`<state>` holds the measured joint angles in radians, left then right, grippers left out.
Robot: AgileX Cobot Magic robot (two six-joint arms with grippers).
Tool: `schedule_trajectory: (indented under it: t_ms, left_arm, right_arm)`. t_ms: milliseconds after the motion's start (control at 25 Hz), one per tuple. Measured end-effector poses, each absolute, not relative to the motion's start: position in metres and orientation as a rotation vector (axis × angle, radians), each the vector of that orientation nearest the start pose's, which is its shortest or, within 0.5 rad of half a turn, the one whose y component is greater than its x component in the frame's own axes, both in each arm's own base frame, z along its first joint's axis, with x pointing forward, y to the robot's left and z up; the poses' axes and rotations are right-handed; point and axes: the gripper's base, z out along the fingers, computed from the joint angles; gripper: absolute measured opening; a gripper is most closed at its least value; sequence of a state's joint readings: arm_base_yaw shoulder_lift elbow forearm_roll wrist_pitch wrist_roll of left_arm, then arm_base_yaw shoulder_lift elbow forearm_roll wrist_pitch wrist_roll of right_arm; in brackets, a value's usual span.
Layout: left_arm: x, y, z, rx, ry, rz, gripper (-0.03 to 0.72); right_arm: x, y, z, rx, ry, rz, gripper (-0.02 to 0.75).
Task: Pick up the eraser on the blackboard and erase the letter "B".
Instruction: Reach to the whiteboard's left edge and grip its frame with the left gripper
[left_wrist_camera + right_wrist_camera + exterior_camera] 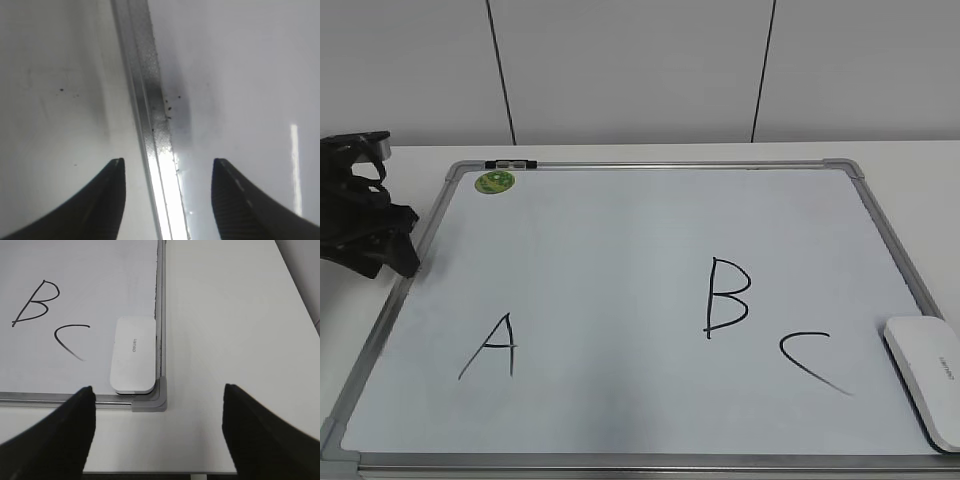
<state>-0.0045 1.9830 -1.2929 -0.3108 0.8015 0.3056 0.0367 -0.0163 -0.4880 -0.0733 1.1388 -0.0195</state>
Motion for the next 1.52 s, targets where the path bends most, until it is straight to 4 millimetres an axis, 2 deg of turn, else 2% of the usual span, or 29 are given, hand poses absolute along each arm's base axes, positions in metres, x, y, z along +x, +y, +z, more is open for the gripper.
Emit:
schedule_trajectory:
  t_ms: [200,520,760,1520]
  left_arm:
    - [0.391,-0.018,0.148,0.155,2.953,-0.328,0.349]
    - [0.397,-0.011,0.141,0.157,2.972,-0.364,0.335]
    - [0.398,-0.011,0.134,0.162,2.986,-0.372,0.281]
    - [0.4,-0.011,0.124,0.162,3.002,-0.377,0.223]
  right_arm:
    - [-0.009,-0.006,0.268,-0.052,2.116,-0.079,0.587]
    - [-0.009,-0.006,0.268,-0.052,2.116,-0.079,0.586]
    - [-0.009,-0.006,0.268,-0.052,2.116,-0.079,0.587]
    - [-0.009,-0.006,0.268,-0.052,2.116,-0.079,0.587]
